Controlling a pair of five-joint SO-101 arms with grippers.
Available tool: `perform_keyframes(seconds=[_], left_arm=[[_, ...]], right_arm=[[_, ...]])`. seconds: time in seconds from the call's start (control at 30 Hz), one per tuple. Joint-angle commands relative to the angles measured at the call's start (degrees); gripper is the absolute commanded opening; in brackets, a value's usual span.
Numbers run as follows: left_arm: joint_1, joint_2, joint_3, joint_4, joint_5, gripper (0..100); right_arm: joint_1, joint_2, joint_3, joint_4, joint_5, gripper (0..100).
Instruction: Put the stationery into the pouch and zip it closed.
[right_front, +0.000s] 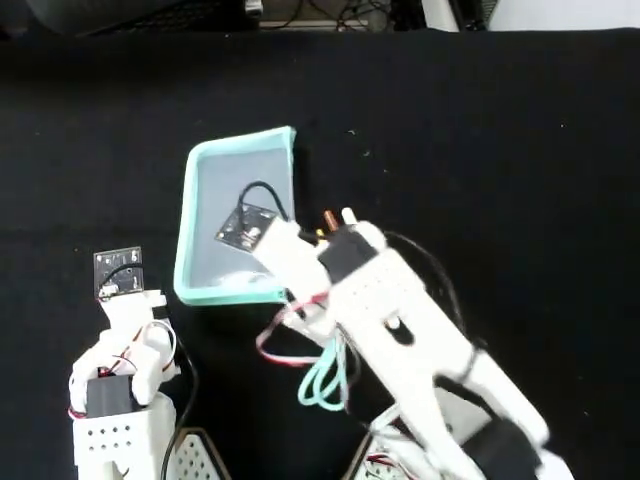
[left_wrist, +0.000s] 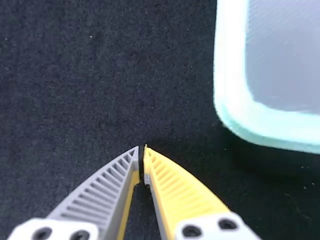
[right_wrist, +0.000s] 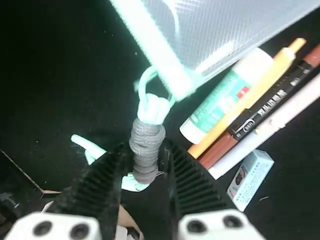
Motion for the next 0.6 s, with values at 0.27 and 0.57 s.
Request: perform_keyframes(seconds=[0.27,0.57], left_arm=[[-0.13,-0.35,0.84,-3.60,-0.35,3],[-11.82,-2.90,-3.12,-34.37,-20.92,17]], right_arm=[[0.70,-21.05,12.18,-14.68,0.09,2.5],[0.79,-28.79,6.99,-14.51,0.35,2.8]])
